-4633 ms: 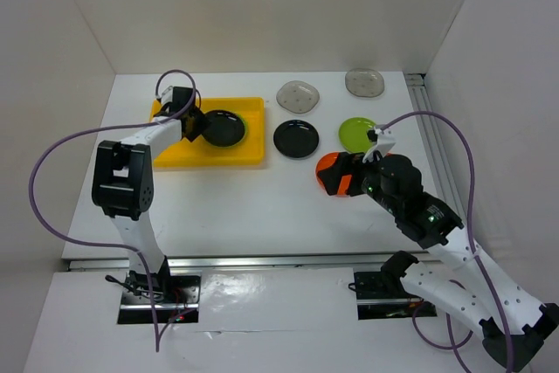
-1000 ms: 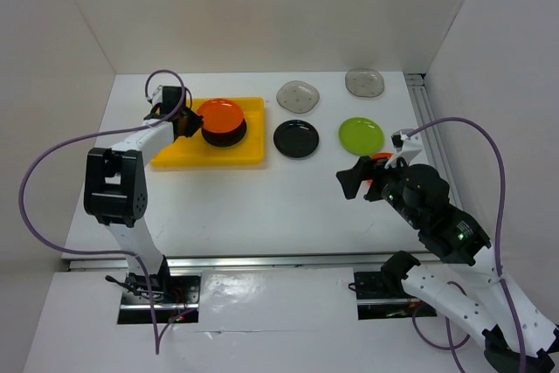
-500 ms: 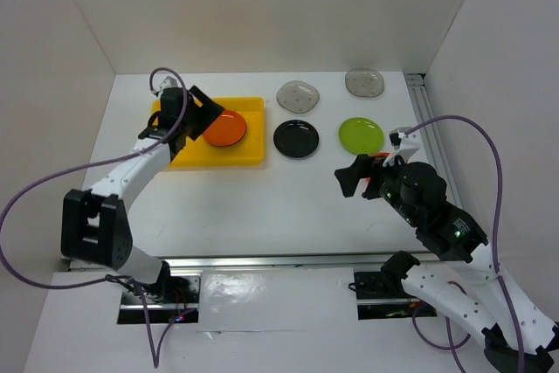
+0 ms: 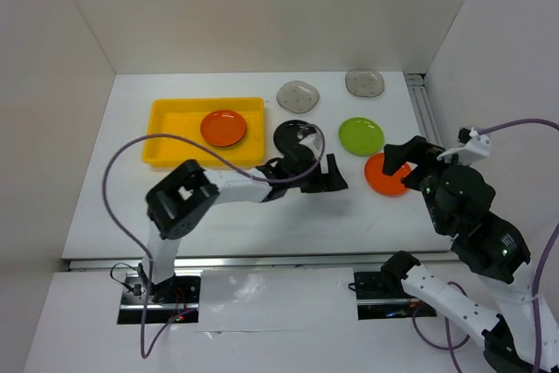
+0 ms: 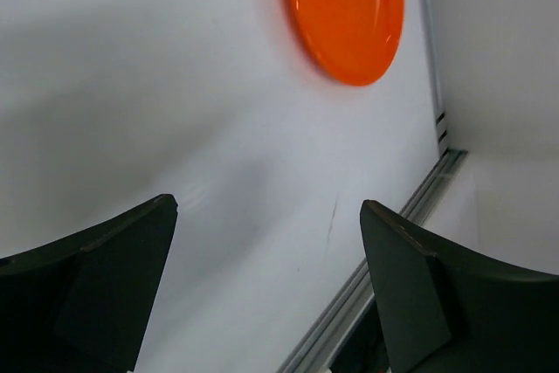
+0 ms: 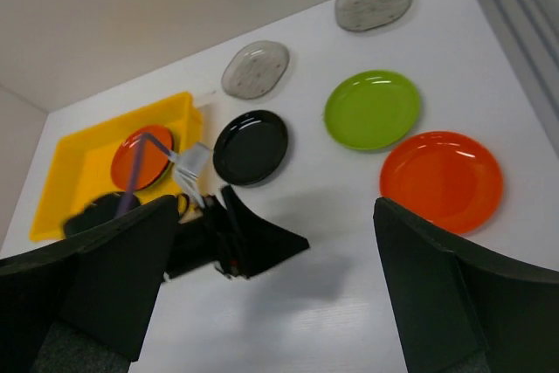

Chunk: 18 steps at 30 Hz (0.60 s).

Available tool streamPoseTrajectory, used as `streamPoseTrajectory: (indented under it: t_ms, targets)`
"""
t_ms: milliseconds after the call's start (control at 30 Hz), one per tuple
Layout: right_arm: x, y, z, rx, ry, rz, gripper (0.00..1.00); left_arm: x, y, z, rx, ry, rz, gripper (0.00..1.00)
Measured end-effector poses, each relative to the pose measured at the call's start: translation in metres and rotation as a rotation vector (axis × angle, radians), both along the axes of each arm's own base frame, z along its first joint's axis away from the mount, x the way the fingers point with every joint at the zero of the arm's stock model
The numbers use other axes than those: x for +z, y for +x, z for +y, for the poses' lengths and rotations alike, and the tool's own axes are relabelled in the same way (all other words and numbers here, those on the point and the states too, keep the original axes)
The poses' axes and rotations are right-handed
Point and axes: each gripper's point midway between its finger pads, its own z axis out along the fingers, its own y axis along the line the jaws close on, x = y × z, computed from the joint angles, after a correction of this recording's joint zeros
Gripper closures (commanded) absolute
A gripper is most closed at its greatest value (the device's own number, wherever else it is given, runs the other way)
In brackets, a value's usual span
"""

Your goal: Place the plates into the plastic bin on the countertop

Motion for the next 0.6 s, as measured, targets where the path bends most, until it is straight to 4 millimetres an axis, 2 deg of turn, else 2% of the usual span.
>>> streamPoseTrajectory:
  t_ms: [67,133,167,267,400,533,567,600]
  targets:
    - [0.002,-0.005,-0.012,-0.046,0.004,-0.004,0.0,-0.03,-0.007,-0.028,-0.051,0.021,0.03,0.0]
    - [0.006,-0.011,-0.021,-0.071,0.009,-0.01,0.0,-0.051,-0.007,-0.053,-0.079,0.022,0.048,0.0]
    - [0.009,-0.014,-0.023,-0.076,0.016,-0.017,0.0,-0.048,-0.004,-0.067,-0.089,-0.009,0.041,0.0]
    - [0.016,-0.019,-0.026,-0.071,0.028,-0.031,0.0,-0.042,0.011,-0.092,-0.089,-0.044,0.016,0.0]
    - [0.017,-0.025,-0.023,-0.031,0.034,-0.034,0.0,-0.045,0.03,-0.106,-0.044,-0.049,0.006,0.02]
    - [0.018,-0.031,-0.021,0.006,0.05,-0.048,0.0,-0.049,0.051,-0.122,-0.003,-0.05,-0.002,0.14]
    - [0.019,-0.032,-0.02,0.015,0.053,-0.05,0.0,-0.05,0.055,-0.126,0.005,-0.051,-0.006,0.24]
    - [0.019,-0.033,-0.019,0.022,0.054,-0.05,0.0,-0.05,0.06,-0.13,0.01,-0.057,-0.01,0.28]
